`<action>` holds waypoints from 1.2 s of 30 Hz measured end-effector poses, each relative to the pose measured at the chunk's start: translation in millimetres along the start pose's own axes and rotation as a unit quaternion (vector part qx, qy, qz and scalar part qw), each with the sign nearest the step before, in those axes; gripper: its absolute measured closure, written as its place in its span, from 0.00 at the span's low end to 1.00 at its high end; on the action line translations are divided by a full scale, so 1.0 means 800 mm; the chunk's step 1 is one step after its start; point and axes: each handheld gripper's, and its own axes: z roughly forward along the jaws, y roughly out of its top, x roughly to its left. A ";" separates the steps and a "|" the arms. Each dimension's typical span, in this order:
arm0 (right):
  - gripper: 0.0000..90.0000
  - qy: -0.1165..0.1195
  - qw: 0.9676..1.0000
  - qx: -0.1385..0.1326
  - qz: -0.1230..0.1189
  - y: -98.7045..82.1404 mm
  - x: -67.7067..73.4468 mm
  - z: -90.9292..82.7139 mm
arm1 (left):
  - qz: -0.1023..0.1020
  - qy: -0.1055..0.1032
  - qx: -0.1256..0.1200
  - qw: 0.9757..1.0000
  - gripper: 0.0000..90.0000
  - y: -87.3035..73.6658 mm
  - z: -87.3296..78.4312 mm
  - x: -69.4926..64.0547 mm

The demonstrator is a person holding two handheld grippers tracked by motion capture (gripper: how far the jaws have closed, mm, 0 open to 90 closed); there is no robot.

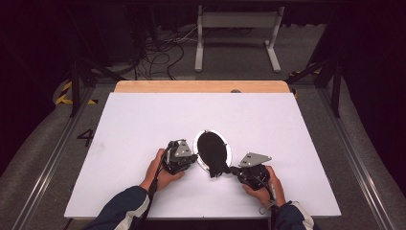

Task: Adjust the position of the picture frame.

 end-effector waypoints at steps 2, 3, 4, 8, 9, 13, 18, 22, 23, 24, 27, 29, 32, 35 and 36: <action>1.00 0.001 1.000 0.001 -0.002 0.001 0.001 0.000 | -0.004 0.000 0.001 1.000 0.97 0.002 0.002 0.004; 1.00 0.001 1.000 0.001 -0.001 0.001 0.002 0.000 | -0.005 0.000 0.000 1.000 0.98 0.003 0.003 0.005; 1.00 0.002 1.000 0.001 -0.004 0.001 0.003 0.001 | -0.005 0.000 0.000 1.000 0.98 0.003 0.003 0.005; 1.00 0.005 1.000 0.000 -0.004 0.001 0.006 0.001 | -0.012 0.005 -0.001 1.000 0.98 0.006 0.006 0.008; 1.00 0.005 1.000 0.000 -0.004 0.001 0.006 0.001 | -0.012 0.005 -0.001 1.000 0.98 0.006 0.006 0.008; 1.00 0.013 1.000 -0.001 -0.007 0.003 0.010 0.003 | -0.015 0.011 -0.002 1.000 0.99 0.009 0.011 0.013; 1.00 0.014 1.000 -0.003 -0.012 0.004 0.014 0.005 | -0.024 0.013 -0.006 1.000 0.99 0.008 0.012 0.014; 1.00 0.015 1.000 -0.003 -0.011 0.004 0.015 0.005 | -0.024 0.013 -0.007 1.000 0.99 0.008 0.012 0.014; 1.00 0.015 1.000 -0.003 -0.011 0.004 0.015 0.005 | -0.024 0.013 -0.007 1.000 0.99 0.008 0.012 0.014; 1.00 0.014 1.000 -0.003 -0.012 0.005 0.016 0.006 | -0.025 0.013 -0.007 1.000 0.99 0.007 0.011 0.015; 1.00 0.014 1.000 -0.003 -0.013 0.006 0.018 0.007 | -0.023 0.015 -0.006 1.000 0.99 0.007 0.011 0.016; 1.00 0.013 1.000 -0.004 -0.012 0.006 0.019 0.008 | -0.024 0.018 -0.006 1.000 0.99 0.007 0.011 0.016; 1.00 0.011 1.000 -0.004 -0.015 0.007 0.021 0.009 | -0.026 0.019 -0.006 0.999 0.99 0.007 0.011 0.017; 1.00 0.013 1.000 -0.005 -0.013 0.007 0.021 0.009 | -0.026 0.020 -0.006 0.999 0.99 0.007 0.011 0.017; 1.00 0.013 1.000 -0.005 -0.013 0.007 0.021 0.009 | -0.025 0.020 -0.007 0.999 0.99 0.007 0.011 0.017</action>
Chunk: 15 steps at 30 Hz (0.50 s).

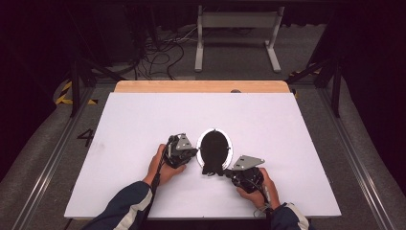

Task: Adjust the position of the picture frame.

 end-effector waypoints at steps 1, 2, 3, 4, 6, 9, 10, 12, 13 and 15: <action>1.00 -0.001 1.000 0.000 -0.001 0.000 0.000 0.000 | 0.000 0.000 0.000 1.000 0.99 0.000 0.000 0.000; 1.00 -0.001 1.000 0.000 -0.002 0.000 0.000 0.000 | -0.001 0.001 0.000 1.000 0.99 0.000 0.000 0.000; 1.00 0.000 1.000 -0.001 -0.003 0.000 0.000 0.000 | -0.001 0.001 0.000 1.000 0.98 0.000 0.000 0.000; 1.00 0.000 1.000 -0.002 -0.003 -0.001 0.000 0.000 | 0.001 0.001 0.001 1.000 0.98 0.000 -0.001 0.000; 1.00 0.001 1.000 -0.003 -0.003 -0.001 0.000 0.000 | 0.000 0.000 0.000 1.000 0.96 -0.001 -0.001 0.000; 1.00 0.003 1.000 -0.006 -0.004 -0.002 -0.001 0.000 | -0.007 -0.006 0.002 1.000 0.96 -0.004 -0.005 0.001; 1.00 0.004 1.000 -0.006 -0.003 -0.002 -0.002 0.000 | -0.008 -0.006 0.002 1.000 0.96 -0.004 -0.007 0.001; 0.99 0.006 1.000 -0.007 -0.001 -0.002 -0.003 -0.001 | -0.006 -0.010 -0.002 1.000 0.95 -0.007 -0.014 0.002; 0.98 0.007 1.000 -0.007 -0.002 -0.003 -0.003 -0.001 | -0.007 -0.014 -0.006 1.000 0.95 -0.009 -0.019 0.002; 0.98 0.008 1.000 -0.007 -0.001 -0.003 -0.004 -0.001 | -0.002 -0.014 -0.010 1.000 0.95 -0.013 -0.027 0.002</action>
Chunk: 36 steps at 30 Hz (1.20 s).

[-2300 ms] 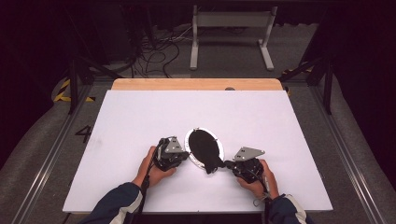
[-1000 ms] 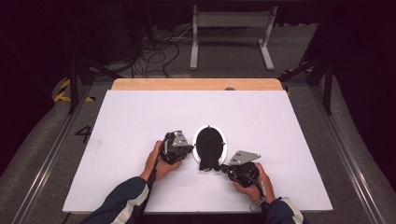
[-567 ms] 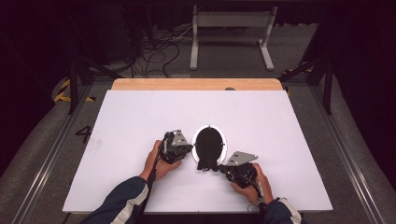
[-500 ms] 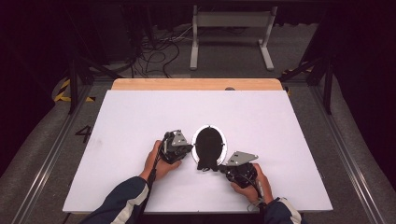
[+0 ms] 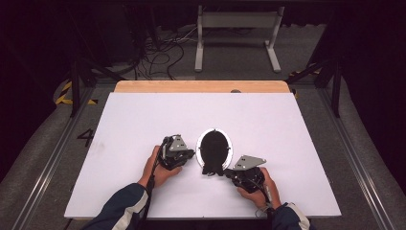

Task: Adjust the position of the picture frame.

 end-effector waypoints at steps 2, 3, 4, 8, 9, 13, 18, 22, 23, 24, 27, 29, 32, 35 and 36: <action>0.97 0.001 1.000 0.001 0.000 0.000 0.000 0.000 | 0.010 0.001 0.002 1.000 0.94 -0.004 -0.009 -0.002; 0.96 0.001 1.000 0.002 0.000 0.000 0.000 -0.001 | 0.015 0.004 0.001 1.000 0.94 -0.007 -0.015 -0.003; 0.95 0.001 1.000 0.002 0.000 0.000 0.000 -0.001 | 0.020 0.002 0.000 1.000 0.94 -0.008 -0.020 -0.004; 0.94 0.002 1.000 0.003 0.004 0.000 -0.003 -0.004 | 0.030 0.000 -0.007 1.000 0.93 -0.014 -0.036 -0.011; 0.94 0.002 1.000 0.002 0.007 -0.001 -0.005 -0.006 | 0.033 -0.001 -0.010 0.999 0.92 -0.016 -0.041 -0.013; 0.93 0.002 1.000 -0.012 0.025 -0.001 -0.012 -0.018 | 0.041 -0.014 -0.026 0.999 0.89 -0.029 -0.062 -0.015; 0.92 0.004 0.999 -0.015 0.033 -0.002 -0.015 -0.024 | 0.040 -0.018 -0.045 0.998 0.84 -0.048 -0.084 -0.006; 0.90 0.003 0.999 -0.013 0.030 -0.001 -0.012 -0.025 | 0.014 -0.011 -0.053 0.998 0.80 -0.063 -0.099 0.000; 0.89 0.003 1.000 -0.014 0.028 -0.002 -0.011 -0.026 | 0.018 -0.005 -0.050 0.999 0.78 -0.066 -0.102 -0.001; 0.89 0.002 0.999 -0.013 0.029 -0.003 -0.010 -0.028 | 0.019 -0.001 -0.048 0.999 0.76 -0.069 -0.106 -0.002; 0.88 0.001 0.999 -0.012 0.036 -0.010 -0.010 -0.035 | 0.023 0.007 -0.047 0.999 0.73 -0.076 -0.114 -0.004; 0.88 -0.003 0.999 -0.015 0.042 -0.013 -0.011 -0.040 | 0.029 0.016 -0.047 0.998 0.68 -0.077 -0.119 -0.006; 0.88 -0.005 0.999 -0.018 0.045 -0.014 -0.010 -0.046 | 0.025 0.025 -0.062 0.997 0.65 -0.081 -0.132 -0.007; 0.86 -0.004 0.999 -0.017 0.045 -0.016 -0.008 -0.047 | 0.021 0.035 -0.065 0.997 0.57 -0.086 -0.138 -0.008; 0.86 -0.003 0.999 -0.015 0.044 -0.017 -0.008 -0.047 | 0.022 0.037 -0.066 0.997 0.56 -0.089 -0.142 -0.010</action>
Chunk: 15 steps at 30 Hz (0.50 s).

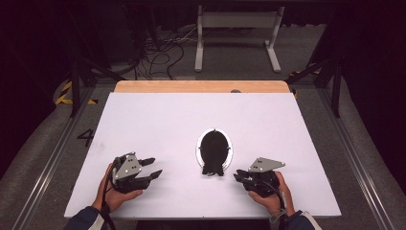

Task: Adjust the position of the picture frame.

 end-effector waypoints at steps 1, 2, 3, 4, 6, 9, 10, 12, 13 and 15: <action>0.86 0.002 1.000 0.004 -0.002 -0.001 0.001 0.000 | 0.000 0.002 0.000 1.000 0.53 -0.001 -0.002 -0.001; 0.85 0.002 1.000 0.005 -0.003 -0.001 0.001 0.000 | -0.001 0.008 0.002 1.000 0.51 -0.003 -0.005 -0.002; 0.83 0.003 1.000 0.007 -0.005 -0.001 0.001 0.001 | -0.003 0.010 0.001 1.000 0.48 -0.004 -0.008 -0.003; 0.83 0.004 1.000 0.008 -0.005 0.000 0.001 0.002 | -0.004 0.009 0.000 1.000 0.46 -0.004 -0.009 -0.004; 0.82 0.007 1.000 0.011 -0.005 0.000 0.001 0.004 | -0.012 0.015 0.002 1.000 0.40 -0.007 -0.015 -0.008; 0.77 0.008 1.000 0.016 -0.007 0.000 0.001 0.006 | -0.025 0.018 0.010 0.999 0.27 -0.014 -0.021 -0.011; 0.76 0.008 1.000 0.016 -0.007 0.000 0.000 0.007 | -0.029 0.017 0.011 0.999 0.26 -0.017 -0.024 -0.011; 0.73 0.010 1.000 0.018 -0.004 0.000 -0.003 0.008 | -0.041 0.009 0.011 0.999 0.20 -0.023 -0.027 -0.010; 0.71 0.009 1.000 0.021 -0.003 0.001 -0.004 0.008 | -0.046 0.006 0.015 0.999 0.17 -0.026 -0.028 -0.007; 0.67 0.010 1.000 0.025 -0.006 0.001 -0.007 0.010 | -0.061 0.009 0.017 0.998 0.13 -0.030 -0.025 0.000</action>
